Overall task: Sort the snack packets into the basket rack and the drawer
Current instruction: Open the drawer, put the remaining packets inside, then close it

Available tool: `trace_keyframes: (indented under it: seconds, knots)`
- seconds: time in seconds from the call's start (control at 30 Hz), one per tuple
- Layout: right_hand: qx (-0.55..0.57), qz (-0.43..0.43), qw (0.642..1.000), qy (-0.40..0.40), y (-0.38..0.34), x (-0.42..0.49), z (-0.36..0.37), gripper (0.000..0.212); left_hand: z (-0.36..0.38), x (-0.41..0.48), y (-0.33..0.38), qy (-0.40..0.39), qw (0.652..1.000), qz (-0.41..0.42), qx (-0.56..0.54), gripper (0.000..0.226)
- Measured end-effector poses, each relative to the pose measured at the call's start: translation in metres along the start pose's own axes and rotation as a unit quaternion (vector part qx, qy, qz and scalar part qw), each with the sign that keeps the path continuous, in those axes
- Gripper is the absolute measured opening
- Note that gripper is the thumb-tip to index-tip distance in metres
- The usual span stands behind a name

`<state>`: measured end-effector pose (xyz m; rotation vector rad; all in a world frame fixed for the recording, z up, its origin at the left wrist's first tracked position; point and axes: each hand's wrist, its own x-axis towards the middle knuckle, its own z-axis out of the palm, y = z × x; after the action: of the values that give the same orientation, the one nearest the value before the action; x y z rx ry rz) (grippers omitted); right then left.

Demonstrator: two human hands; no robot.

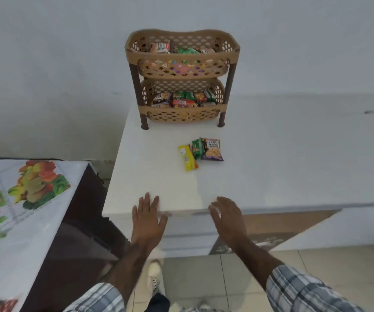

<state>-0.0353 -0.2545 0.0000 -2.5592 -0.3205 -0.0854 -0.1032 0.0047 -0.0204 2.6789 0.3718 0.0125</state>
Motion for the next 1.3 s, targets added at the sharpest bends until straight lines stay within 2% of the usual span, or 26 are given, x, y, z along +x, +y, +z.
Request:
trace_keyframes:
  seconds: [0.07, 0.1, 0.17, 0.2, 0.27, 0.3, 0.37, 0.43, 0.5, 0.6, 0.67, 0.73, 0.83, 0.9, 1.03, 1.17, 1.3]
  knots:
    - [0.155, 0.137, 0.978, 0.031, -0.011, -0.010, -0.001, 0.035, -0.004, -0.020, 0.013, 0.100, 0.986, -0.056, -0.120, 0.056]
    - [0.267, 0.226, 0.937, 0.017, -0.019, -0.011, -0.003, 0.036, -0.003, -0.027, 0.016, 0.152, 0.963, -0.110, -0.195, 0.045]
    - [0.489, 0.386, 0.780, -0.057, -0.031, -0.012, -0.002, 0.039, -0.012, -0.033, 0.018, 0.185, 0.879, -0.254, -0.358, 0.029]
    - [0.550, 0.422, 0.715, -0.093, -0.034, -0.013, -0.001, 0.043, -0.020, -0.033, 0.016, 0.160, 0.815, -0.320, -0.457, 0.028]
    - [0.616, 0.444, 0.639, -0.126, -0.035, -0.016, 0.004, 0.062, -0.032, -0.029, 0.008, 0.071, 0.656, -0.397, -0.638, 0.037]
    - [0.645, 0.444, 0.611, -0.118, -0.036, -0.017, 0.005, 0.073, -0.037, -0.027, 0.003, 0.030, 0.595, -0.400, -0.696, 0.047]
    - [0.692, 0.437, 0.567, -0.093, -0.040, -0.014, 0.006, 0.085, -0.047, -0.026, -0.009, -0.012, 0.529, -0.383, -0.757, 0.070]
    - [0.721, 0.434, 0.536, -0.069, -0.044, -0.009, 0.010, 0.088, -0.053, -0.022, -0.020, -0.030, 0.477, -0.372, -0.796, 0.080]
    - [0.741, 0.432, 0.512, -0.049, -0.047, -0.006, 0.018, 0.090, -0.053, -0.016, -0.034, -0.018, 0.446, -0.370, -0.814, 0.082]
    - [0.754, 0.424, 0.501, -0.025, -0.054, -0.005, 0.028, 0.087, -0.050, -0.006, -0.051, 0.021, 0.434, -0.353, -0.828, 0.067]
    - [0.752, 0.420, 0.507, -0.016, -0.062, -0.004, 0.026, 0.074, -0.047, -0.002, -0.057, 0.019, 0.455, -0.350, -0.819, 0.039]
    - [0.745, 0.422, 0.516, -0.013, -0.069, -0.003, 0.024, 0.053, -0.044, -0.002, -0.062, 0.003, 0.478, -0.357, -0.802, 0.017]
    - [0.722, 0.438, 0.534, -0.020, -0.071, -0.003, 0.025, 0.023, -0.040, -0.001, -0.070, -0.002, 0.492, -0.374, -0.786, 0.013]
    - [0.702, 0.450, 0.552, -0.028, -0.067, -0.004, 0.029, 0.011, -0.040, 0.000, -0.071, -0.001, 0.499, -0.380, -0.779, 0.012]
    - [0.666, 0.479, 0.571, -0.037, -0.059, -0.005, 0.033, 0.010, -0.036, -0.004, -0.075, 0.000, 0.529, -0.389, -0.754, 0.012]
    - [0.618, 0.518, 0.589, -0.053, -0.049, -0.004, 0.034, 0.024, -0.035, -0.009, -0.076, 0.005, 0.557, -0.400, -0.728, 0.015]
    - [0.581, 0.528, 0.617, -0.049, -0.044, -0.014, 0.036, 0.025, -0.032, -0.019, -0.076, 0.008, 0.567, -0.399, -0.720, 0.017]
